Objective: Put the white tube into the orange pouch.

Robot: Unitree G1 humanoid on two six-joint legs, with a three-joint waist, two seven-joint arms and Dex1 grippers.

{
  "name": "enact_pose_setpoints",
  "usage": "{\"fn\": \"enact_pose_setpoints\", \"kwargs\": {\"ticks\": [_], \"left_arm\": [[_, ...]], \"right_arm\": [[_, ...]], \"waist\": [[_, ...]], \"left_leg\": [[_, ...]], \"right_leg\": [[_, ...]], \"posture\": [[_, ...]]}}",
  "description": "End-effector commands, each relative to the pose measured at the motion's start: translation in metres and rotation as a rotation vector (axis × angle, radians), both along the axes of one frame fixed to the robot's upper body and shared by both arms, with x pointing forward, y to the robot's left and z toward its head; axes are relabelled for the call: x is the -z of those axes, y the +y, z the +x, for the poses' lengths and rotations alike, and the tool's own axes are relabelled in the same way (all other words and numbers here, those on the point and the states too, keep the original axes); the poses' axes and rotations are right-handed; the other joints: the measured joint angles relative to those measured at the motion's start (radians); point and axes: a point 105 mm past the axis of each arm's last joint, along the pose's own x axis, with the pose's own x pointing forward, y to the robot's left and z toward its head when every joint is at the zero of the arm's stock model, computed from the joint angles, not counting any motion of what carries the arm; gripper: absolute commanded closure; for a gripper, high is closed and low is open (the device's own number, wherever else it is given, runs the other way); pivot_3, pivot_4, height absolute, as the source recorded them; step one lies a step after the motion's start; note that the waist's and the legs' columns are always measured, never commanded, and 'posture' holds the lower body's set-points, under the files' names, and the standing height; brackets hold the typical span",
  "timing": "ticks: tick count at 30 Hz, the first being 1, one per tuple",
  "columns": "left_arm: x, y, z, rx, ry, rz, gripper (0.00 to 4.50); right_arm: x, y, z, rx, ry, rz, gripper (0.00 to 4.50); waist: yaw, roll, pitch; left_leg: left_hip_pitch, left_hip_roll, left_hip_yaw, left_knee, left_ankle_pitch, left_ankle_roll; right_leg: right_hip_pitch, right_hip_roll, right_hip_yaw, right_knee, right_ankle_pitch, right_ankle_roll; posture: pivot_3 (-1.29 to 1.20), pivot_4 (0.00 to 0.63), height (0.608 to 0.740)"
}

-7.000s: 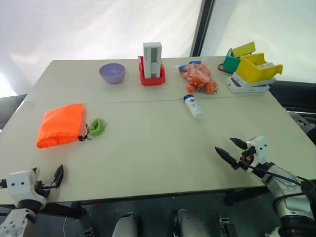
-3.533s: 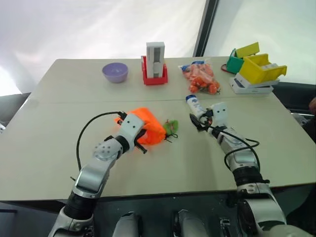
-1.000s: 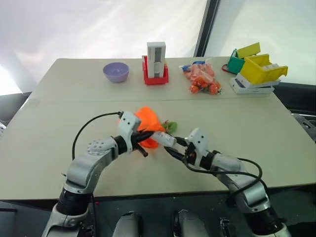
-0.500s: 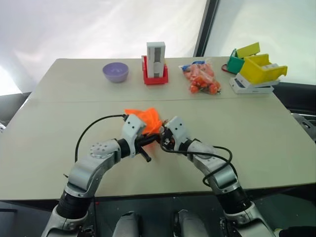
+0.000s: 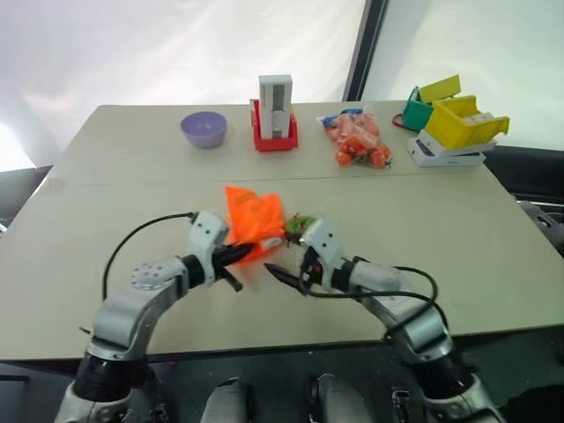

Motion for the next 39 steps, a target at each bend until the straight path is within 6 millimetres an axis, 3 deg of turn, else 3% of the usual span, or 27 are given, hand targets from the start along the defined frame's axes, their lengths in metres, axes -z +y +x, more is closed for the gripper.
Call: {"fn": "enact_pose_setpoints", "kwargs": {"ticks": [1,5,11,19,22,26,27,29,34,36,39], "left_arm": [[-0.01,0.021,0.003,-0.033,-0.042,-0.009,4.5],[-0.007,0.037,0.002,-0.048,-0.034,-0.014,4.5],[-0.008,0.033,0.002,-0.035,-0.042,-0.045,4.5],[-0.012,0.018,0.001,0.003,-0.053,-0.088,4.5],[-0.013,0.013,0.0,0.02,-0.052,-0.096,4.5],[-0.015,0.007,0.001,0.037,-0.047,-0.109,4.5],[-0.015,0.005,0.001,0.043,-0.045,-0.113,4.5],[-0.016,0.002,0.001,0.057,-0.042,-0.12,4.5],[-0.021,-0.007,0.001,0.1,-0.039,-0.166,4.5],[-0.025,-0.01,0.0,0.121,-0.04,-0.197,3.97],[-0.03,-0.014,0.002,0.143,-0.044,-0.206,2.72]], "right_arm": [[-0.014,-0.007,-0.009,-0.05,-0.02,0.028,0.06],[-0.014,-0.02,0.011,0.046,-0.07,-0.012,0.06],[-0.005,-0.023,0.038,0.134,-0.134,-0.085,0.06],[0.012,-0.016,0.039,0.075,-0.112,-0.138,0.06],[0.022,-0.02,0.041,0.085,-0.1,-0.19,0.87],[0.026,-0.027,0.044,0.111,-0.102,-0.223,2.91],[0.025,-0.029,0.044,0.115,-0.104,-0.227,3.6],[0.021,-0.036,0.044,0.134,-0.112,-0.225,4.48],[0.006,-0.061,0.043,0.208,-0.127,-0.188,4.48],[-0.003,-0.077,0.04,0.252,-0.123,-0.147,4.5],[-0.015,-0.102,0.035,0.317,-0.122,-0.099,4.5]], "waist": [[0.001,0.0,0.0],[-0.002,0.0,0.0],[0.0,0.0,0.0],[0.001,0.0,0.0],[0.0,0.0,0.0],[0.001,0.0,0.0],[0.002,0.0,0.0],[0.003,-0.001,0.0],[0.006,0.0,0.0],[0.006,0.0,0.0],[0.006,0.0,0.0]], "left_leg": [[0.0,0.0,0.0,0.0,0.0,0.0],[0.0,0.0,0.0,0.0,0.0,0.0],[0.0,0.0,0.001,0.0,0.0,0.0],[-0.001,0.0,0.001,0.0,0.0,0.0],[0.0,0.0,0.001,0.0,0.0,0.0],[0.0,0.0,0.001,0.0,0.0,0.0],[0.0,0.0,0.001,0.0,0.0,0.0],[0.0,0.0,0.001,0.0,0.0,0.0],[-0.001,0.0,0.001,0.0,0.0,0.0],[-0.001,0.0,0.001,0.0,0.0,0.0],[-0.001,0.0,0.001,0.0,0.0,0.0]], "right_leg": [[0.0,0.0,0.0,0.0,0.0,0.0],[-0.001,0.0,0.0,0.0,-0.001,0.001],[-0.001,0.0,0.0,0.0,0.001,-0.001],[-0.001,0.0,0.0,0.0,0.001,-0.001],[-0.001,0.0,0.0,0.0,0.001,-0.001],[-0.001,0.0,0.0,0.0,0.001,-0.001],[-0.001,0.0,0.0,0.0,0.001,-0.001],[0.0,0.0,0.0,0.0,0.001,-0.001],[0.0,-0.001,0.0,-0.001,0.001,-0.001],[0.0,-0.001,0.0,-0.001,0.001,-0.001],[0.0,-0.001,0.0,-0.001,0.001,-0.001]], "posture": [[0.0,0.15,0.74],[0.0,0.15,0.74],[0.0,0.15,0.74],[0.0,0.15,0.74],[0.0,0.15,0.74],[0.0,0.15,0.74],[0.0,0.15,0.74],[0.0,0.15,0.74],[0.0,0.15,0.74],[0.0,0.15,0.74],[0.0,0.15,0.74]]}}
